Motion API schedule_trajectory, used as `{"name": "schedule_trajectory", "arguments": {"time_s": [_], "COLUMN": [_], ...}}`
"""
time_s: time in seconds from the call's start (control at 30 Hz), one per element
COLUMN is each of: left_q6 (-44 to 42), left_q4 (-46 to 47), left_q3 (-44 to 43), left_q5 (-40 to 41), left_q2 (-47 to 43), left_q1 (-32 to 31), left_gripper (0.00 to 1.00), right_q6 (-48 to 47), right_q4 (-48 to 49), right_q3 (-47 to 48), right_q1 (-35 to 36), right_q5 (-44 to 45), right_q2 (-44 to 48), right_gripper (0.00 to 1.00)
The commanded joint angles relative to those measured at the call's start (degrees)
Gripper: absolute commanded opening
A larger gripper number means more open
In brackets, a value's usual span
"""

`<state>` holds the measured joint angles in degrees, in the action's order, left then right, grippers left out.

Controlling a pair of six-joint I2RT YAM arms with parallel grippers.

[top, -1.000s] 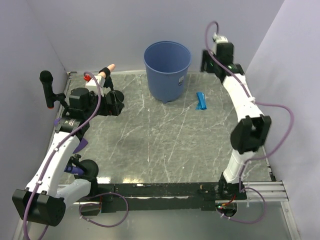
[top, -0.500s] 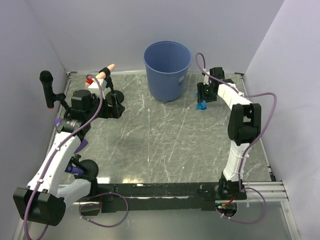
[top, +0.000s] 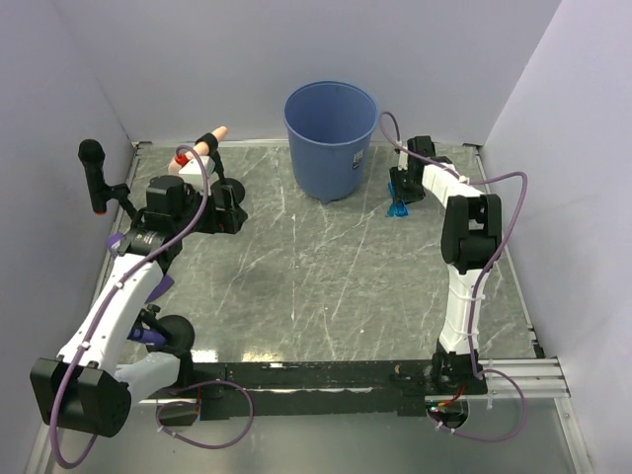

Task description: Put the trash bags into the trash bin

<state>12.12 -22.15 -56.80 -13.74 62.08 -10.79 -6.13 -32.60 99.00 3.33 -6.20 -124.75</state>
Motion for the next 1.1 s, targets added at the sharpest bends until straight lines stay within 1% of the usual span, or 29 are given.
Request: {"name": "schedule_trajectory", "arguments": {"time_s": [0.0, 0.23, 0.3, 0.37, 0.4, 0.47, 0.5, 0.57, 0.7, 0.73, 0.77, 0.83, 0.93, 1.03, 1.07], "left_q6": [0.3, 1.7, 2.0, 1.9, 1.9, 2.0, 2.1, 3.3, 5.0, 4.8, 4.8, 5.5, 7.7, 10.3, 10.9], "left_q4": [1.2, 2.5, 2.7, 3.3, 3.6, 5.5, 6.8, 10.0, 19.8, 21.6, 25.9, 29.8, 35.4, 42.3, 44.3], "left_q3": [-1.7, -1.1, -1.6, -2.2, -2.4, -1.9, -1.4, 0.1, 3.3, 3.9, 4.5, 4.8, 3.6, 2.1, 1.7], "left_q5": [-2.3, -6.9, -6.7, -7.0, -7.0, -7.8, -8.6, -11.0, -18.1, -20.0, -21.2, -23.4, -27.3, -30.2, -30.9], "left_q2": [0.8, 2.6, 3.4, 3.9, 4.2, 4.4, 4.4, 5.0, 5.9, 6.2, 6.6, 8.3, 13.2, 17.8, 18.9], "left_q1": [0.3, 0.1, 0.0, 0.0, -0.2, -0.5, -0.7, -1.6, -4.6, -5.6, -6.5, -8.0, -8.9, -11.0, -12.0], "left_gripper": [0.97, 0.94, 0.93, 0.93, 0.93, 0.94, 0.93, 0.93, 0.93, 0.94, 0.95, 0.96, 0.96, 0.96, 0.97], "right_q6": [-1.4, -2.6, -4.0, -4.7, -4.5, -4.7, -4.5, -2.1, 4.9, 5.5, 6.0, 10.0, 13.5, 16.4, 16.7], "right_q4": [1.7, 1.0, 1.2, 1.7, 1.8, 2.1, 2.4, 1.8, 0.1, 0.9, 1.9, 4.6, 7.0, 9.1, 9.8], "right_q3": [2.9, 4.2, 4.4, 3.4, 2.6, -1.2, -3.1, -7.1, -14.9, -16.5, -18.6, -22.6, -26.0, -28.7, -29.2], "right_q1": [0.1, 0.5, 1.1, 1.4, 1.3, 1.0, 0.7, -0.6, -2.5, -2.5, -2.5, -2.4, -2.3, -2.1, -2.1], "right_q5": [3.3, 3.7, 4.0, 4.7, 4.8, 4.0, 2.9, -2.9, -16.4, -20.7, -24.0, -27.9, -33.1, -37.3, -40.2], "right_q2": [-1.7, -2.9, -3.3, -2.5, -1.4, 2.5, 5.4, 11.9, 26.3, 31.2, 34.8, 40.7, 45.5, 47.4, 47.7], "right_gripper": [0.45, 0.46, 0.41, 0.33, 0.27, 0.11, 0.00, 0.00, 0.00, 0.00, 0.00, 0.00, 0.00, 0.00, 0.00]}}
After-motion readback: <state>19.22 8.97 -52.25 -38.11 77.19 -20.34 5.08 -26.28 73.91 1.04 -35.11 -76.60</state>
